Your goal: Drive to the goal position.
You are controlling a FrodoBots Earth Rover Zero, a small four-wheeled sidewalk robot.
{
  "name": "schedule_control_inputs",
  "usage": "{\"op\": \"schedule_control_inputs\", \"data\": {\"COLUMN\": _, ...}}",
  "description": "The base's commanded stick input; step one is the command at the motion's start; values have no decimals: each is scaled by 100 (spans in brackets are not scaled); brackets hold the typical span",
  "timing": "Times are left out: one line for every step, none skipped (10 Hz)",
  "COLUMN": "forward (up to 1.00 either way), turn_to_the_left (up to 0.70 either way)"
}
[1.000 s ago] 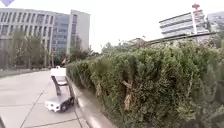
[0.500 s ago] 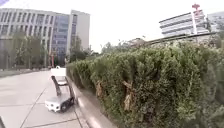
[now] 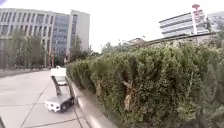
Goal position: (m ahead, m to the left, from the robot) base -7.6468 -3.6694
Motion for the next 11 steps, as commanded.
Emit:
{"op": "schedule_control_inputs", "data": {"forward": 5, "turn_to_the_left": 0}}
{"op": "schedule_control_inputs", "data": {"forward": 5, "turn_to_the_left": 0}}
{"op": "schedule_control_inputs", "data": {"forward": 5, "turn_to_the_left": 0}}
{"op": "schedule_control_inputs", "data": {"forward": 5, "turn_to_the_left": 0}}
{"op": "schedule_control_inputs", "data": {"forward": 5, "turn_to_the_left": 0}}
{"op": "schedule_control_inputs", "data": {"forward": 5, "turn_to_the_left": 0}}
{"op": "schedule_control_inputs", "data": {"forward": 5, "turn_to_the_left": 0}}
{"op": "schedule_control_inputs", "data": {"forward": 5, "turn_to_the_left": 0}}
{"op": "schedule_control_inputs", "data": {"forward": 5, "turn_to_the_left": 0}}
{"op": "schedule_control_inputs", "data": {"forward": 5, "turn_to_the_left": 0}}
{"op": "schedule_control_inputs", "data": {"forward": 5, "turn_to_the_left": 0}}
